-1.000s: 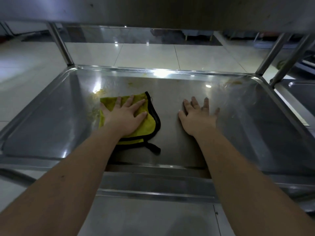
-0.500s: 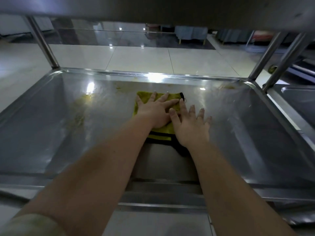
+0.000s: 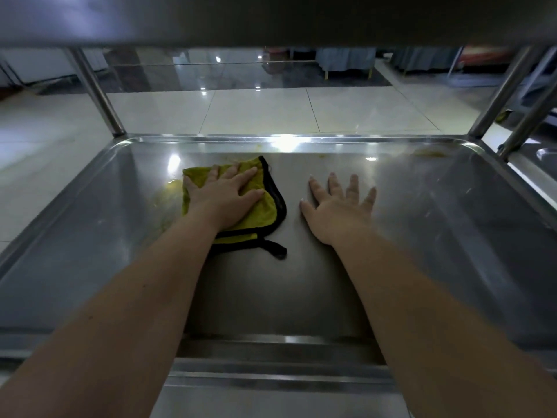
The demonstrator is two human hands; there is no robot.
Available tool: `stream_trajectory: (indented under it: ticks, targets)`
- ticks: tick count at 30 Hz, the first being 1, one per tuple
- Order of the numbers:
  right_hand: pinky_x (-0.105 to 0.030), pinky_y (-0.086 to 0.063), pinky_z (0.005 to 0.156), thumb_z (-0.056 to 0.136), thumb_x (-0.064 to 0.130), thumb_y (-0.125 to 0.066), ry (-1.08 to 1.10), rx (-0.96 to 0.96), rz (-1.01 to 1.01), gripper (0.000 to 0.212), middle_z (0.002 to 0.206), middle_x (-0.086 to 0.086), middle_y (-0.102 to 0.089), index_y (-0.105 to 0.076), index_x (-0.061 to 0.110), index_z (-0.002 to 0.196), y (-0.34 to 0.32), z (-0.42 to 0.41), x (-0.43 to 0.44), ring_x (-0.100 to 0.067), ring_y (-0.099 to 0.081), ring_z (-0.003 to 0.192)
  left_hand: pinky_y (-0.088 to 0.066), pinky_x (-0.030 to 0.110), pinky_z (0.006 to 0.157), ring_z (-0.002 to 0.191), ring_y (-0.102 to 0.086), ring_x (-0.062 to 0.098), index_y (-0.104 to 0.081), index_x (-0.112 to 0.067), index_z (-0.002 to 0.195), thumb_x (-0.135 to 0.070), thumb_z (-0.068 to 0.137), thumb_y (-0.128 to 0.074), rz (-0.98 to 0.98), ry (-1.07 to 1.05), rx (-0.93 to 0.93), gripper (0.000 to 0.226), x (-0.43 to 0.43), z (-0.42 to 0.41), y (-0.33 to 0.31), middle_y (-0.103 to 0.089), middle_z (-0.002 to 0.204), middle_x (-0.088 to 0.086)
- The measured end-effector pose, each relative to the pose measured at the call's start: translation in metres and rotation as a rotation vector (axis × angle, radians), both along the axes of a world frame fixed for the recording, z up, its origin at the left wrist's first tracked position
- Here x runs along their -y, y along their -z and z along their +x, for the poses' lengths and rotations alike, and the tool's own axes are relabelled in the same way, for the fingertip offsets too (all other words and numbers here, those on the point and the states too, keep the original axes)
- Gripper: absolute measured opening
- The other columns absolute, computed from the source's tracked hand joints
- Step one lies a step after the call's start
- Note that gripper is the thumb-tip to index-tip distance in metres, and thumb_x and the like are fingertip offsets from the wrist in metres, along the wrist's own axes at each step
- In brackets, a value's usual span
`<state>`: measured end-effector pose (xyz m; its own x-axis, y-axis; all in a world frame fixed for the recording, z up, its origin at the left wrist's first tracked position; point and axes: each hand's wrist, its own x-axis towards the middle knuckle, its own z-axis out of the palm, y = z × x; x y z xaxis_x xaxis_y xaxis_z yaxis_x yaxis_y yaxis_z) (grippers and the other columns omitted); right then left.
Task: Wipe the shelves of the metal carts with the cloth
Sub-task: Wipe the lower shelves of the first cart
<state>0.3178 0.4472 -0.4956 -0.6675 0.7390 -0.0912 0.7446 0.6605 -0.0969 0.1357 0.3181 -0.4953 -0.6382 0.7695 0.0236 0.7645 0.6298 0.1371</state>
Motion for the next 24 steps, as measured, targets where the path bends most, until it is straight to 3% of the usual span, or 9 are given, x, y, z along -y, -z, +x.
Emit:
stream_trajectory:
  ticks: [2, 5, 8, 12, 18, 24]
  targets:
    - [-0.064, 0.010, 0.112, 0.095, 0.066, -0.012, -0.013, -0.039, 0.010, 0.064, 0.164, 0.003, 0.009, 0.004, 0.044, 0.152, 0.007, -0.001, -0.002, -0.036, 0.015, 0.147, 0.012, 0.072, 0.106, 0.150, -0.001, 0.025, -0.008, -0.049, 0.151, -0.072, 0.089, -0.021, 0.001, -0.029, -0.032, 0.067, 0.003, 0.003, 0.000, -0.004, 0.163, -0.011]
    - [-0.064, 0.010, 0.113, 0.095, 0.066, -0.011, -0.012, -0.037, 0.027, 0.063, 0.163, 0.004, 0.010, 0.005, 0.044, 0.152, 0.011, 0.003, -0.003, -0.037, 0.014, 0.147, 0.021, 0.078, 0.096, 0.148, 0.009, 0.035, 0.007, -0.048, 0.149, -0.077, 0.085, -0.008, -0.158, -0.144, -0.077, 0.072, 0.001, 0.010, 0.003, 0.010, 0.163, -0.006]
    - [-0.064, 0.010, 0.113, 0.096, 0.064, -0.009, -0.016, -0.029, 0.029, 0.063, 0.163, 0.002, 0.010, 0.005, 0.042, 0.153, 0.011, 0.002, -0.003, -0.039, 0.014, 0.147, 0.011, 0.081, 0.097, 0.143, 0.019, 0.046, 0.012, -0.058, 0.143, -0.081, 0.082, -0.012, -0.153, -0.225, 0.107, 0.069, -0.008, 0.013, 0.005, 0.018, 0.161, -0.010]
    - [-0.065, 0.011, 0.112, 0.096, 0.061, -0.006, -0.021, -0.017, 0.046, 0.062, 0.163, 0.000, 0.011, 0.007, 0.040, 0.153, 0.014, 0.000, -0.003, -0.041, 0.013, 0.147, 0.008, 0.081, 0.099, 0.141, 0.017, 0.051, 0.005, -0.057, 0.146, -0.075, 0.087, -0.018, -0.106, -0.122, 0.056, 0.065, -0.047, 0.031, 0.002, 0.012, 0.162, -0.009]
    - [-0.064, 0.009, 0.113, 0.099, 0.050, -0.009, 0.010, -0.038, 0.052, 0.059, 0.163, 0.004, 0.010, 0.006, 0.035, 0.154, 0.019, -0.003, -0.009, -0.037, 0.012, 0.148, 0.019, 0.073, 0.102, 0.145, 0.018, 0.041, 0.001, -0.058, 0.146, -0.066, 0.092, -0.018, -0.104, 0.130, -0.028, 0.058, -0.089, 0.042, 0.001, 0.009, 0.163, -0.008]
    - [-0.061, 0.009, 0.114, 0.097, 0.060, -0.010, -0.010, -0.068, 0.027, 0.060, 0.163, 0.007, 0.008, 0.003, 0.041, 0.153, 0.019, -0.001, -0.013, -0.033, 0.012, 0.148, 0.007, 0.062, 0.114, 0.150, 0.004, 0.026, -0.005, -0.063, 0.143, -0.078, 0.085, -0.025, -0.052, 0.083, 0.029, 0.063, -0.036, -0.015, 0.003, 0.001, 0.162, -0.016]
